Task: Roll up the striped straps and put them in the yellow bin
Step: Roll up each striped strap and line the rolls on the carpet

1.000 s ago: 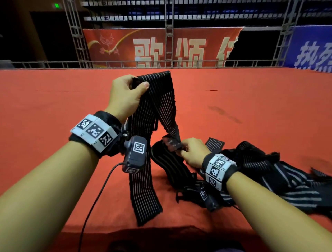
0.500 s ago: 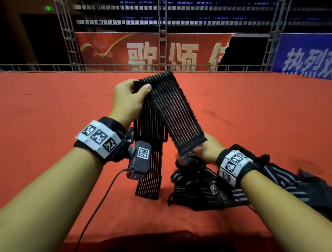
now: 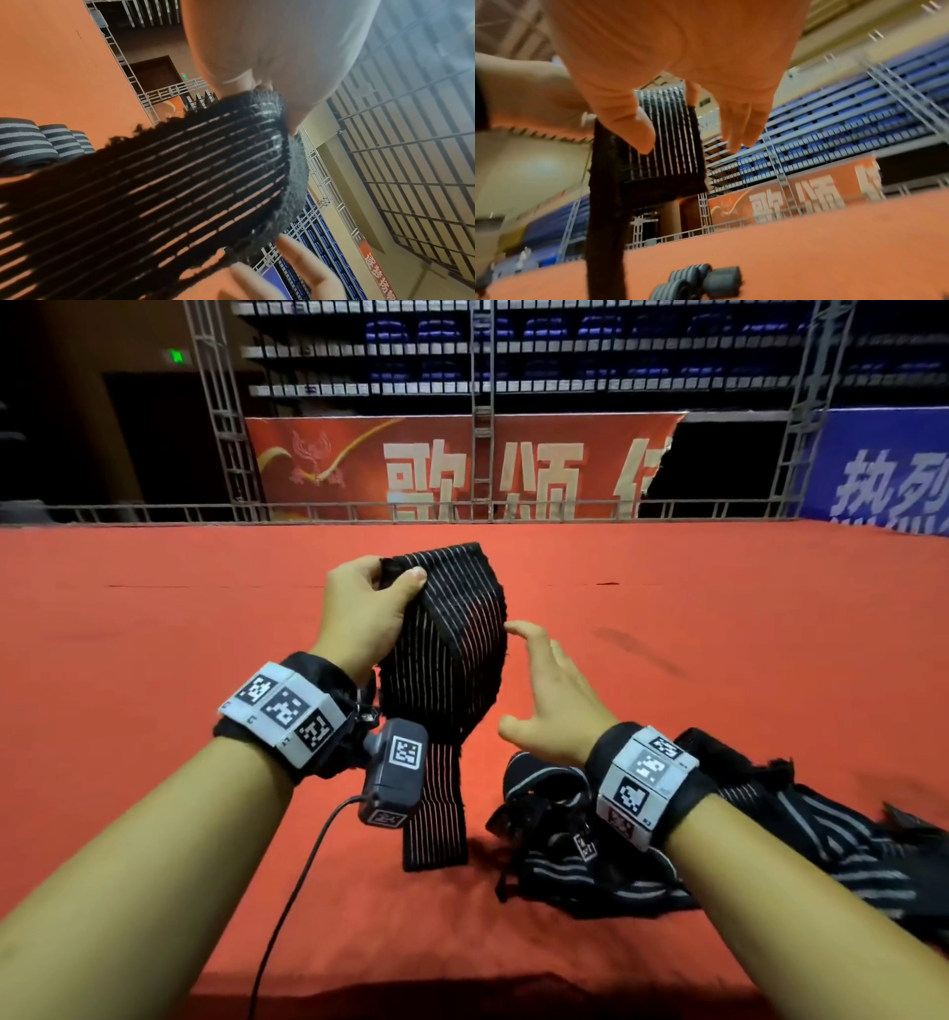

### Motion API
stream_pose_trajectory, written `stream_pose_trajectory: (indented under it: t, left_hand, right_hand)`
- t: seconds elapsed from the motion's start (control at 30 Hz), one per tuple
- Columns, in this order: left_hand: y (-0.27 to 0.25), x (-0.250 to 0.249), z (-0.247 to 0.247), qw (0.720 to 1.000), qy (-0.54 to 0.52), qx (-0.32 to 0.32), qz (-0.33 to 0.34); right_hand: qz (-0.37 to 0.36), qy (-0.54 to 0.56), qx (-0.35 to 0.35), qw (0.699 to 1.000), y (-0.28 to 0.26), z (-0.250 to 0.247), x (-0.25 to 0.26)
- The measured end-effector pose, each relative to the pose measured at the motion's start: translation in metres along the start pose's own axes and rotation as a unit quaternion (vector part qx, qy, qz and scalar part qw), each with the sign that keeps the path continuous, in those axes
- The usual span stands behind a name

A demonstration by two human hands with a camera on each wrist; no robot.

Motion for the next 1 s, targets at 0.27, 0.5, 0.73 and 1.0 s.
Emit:
stream_pose_trajectory:
  t: [0.27,0.5,0.73,1.0]
  left_hand:
    - [-0.001,-0.011,-0.027,1.000,-0.011,0.003,-0.002]
    - [-0.002,-0.009,-0.048,1.000,-0.001,-0.006,0.001]
    - [-0.005,-0.003,-0.055,0.997,0.068,0.011,-0.026]
    - [-0.033,-0.007,-0.043,0.976,0.081,0.190,-0.064]
  right_hand:
    - [0.004,0.194,-0.046,0.980,0.006,0.013,0.011]
    - [-0.057,0.335,-0.093,0.936,0.008,0.007,0.039]
    - [-0.142,0.299,-0.091,0.939,0.005,-0.011,0.090]
    - [-0.148,0.082,-0.213,0.962,0.007,-0.039,0.100]
Point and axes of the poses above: each hand's wrist, its own y-axis towards the middle knuckle, its own z-axis out of the palm, x = y × z, the point moved 1 cm from there along y, towards the middle knuckle, and after that the axes turned 8 degrees about -z, right-handed, at the moved point
